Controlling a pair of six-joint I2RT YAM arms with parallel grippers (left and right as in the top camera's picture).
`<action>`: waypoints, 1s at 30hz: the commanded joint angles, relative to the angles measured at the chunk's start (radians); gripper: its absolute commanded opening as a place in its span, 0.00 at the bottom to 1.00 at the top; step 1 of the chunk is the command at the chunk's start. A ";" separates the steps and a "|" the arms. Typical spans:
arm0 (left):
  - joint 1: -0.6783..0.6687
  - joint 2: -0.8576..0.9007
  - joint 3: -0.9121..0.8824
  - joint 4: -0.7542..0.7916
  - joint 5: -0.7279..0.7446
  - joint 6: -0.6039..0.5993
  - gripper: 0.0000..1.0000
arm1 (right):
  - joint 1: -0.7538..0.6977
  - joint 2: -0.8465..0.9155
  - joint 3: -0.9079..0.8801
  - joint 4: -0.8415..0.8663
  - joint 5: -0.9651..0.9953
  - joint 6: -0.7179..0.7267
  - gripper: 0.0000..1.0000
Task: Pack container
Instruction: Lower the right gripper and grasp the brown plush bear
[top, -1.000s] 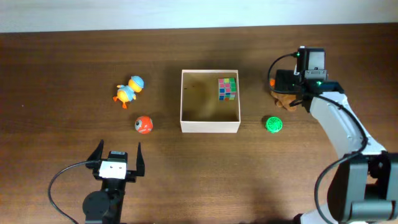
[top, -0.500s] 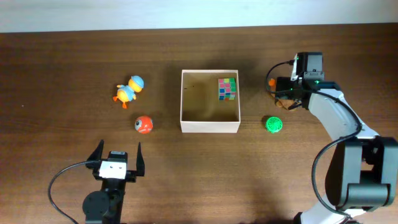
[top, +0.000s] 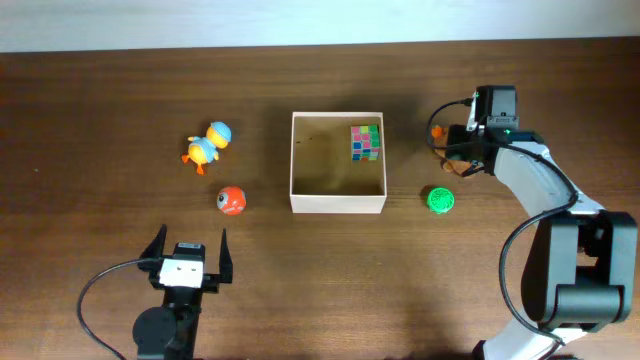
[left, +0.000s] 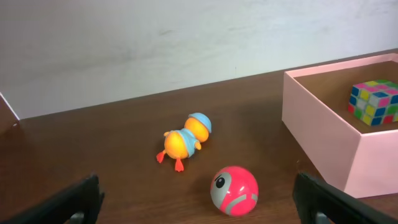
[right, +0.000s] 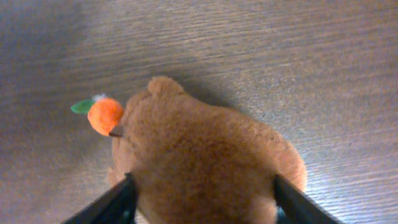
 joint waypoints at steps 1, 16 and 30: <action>-0.003 -0.009 -0.006 -0.001 -0.011 0.012 0.99 | -0.002 0.029 -0.006 -0.004 -0.029 0.013 0.49; -0.003 -0.009 -0.006 -0.001 -0.011 0.012 0.99 | 0.001 0.027 -0.004 -0.004 -0.040 0.014 0.04; -0.003 -0.009 -0.006 -0.002 -0.011 0.012 0.99 | 0.001 -0.051 0.113 -0.084 -0.102 0.013 0.04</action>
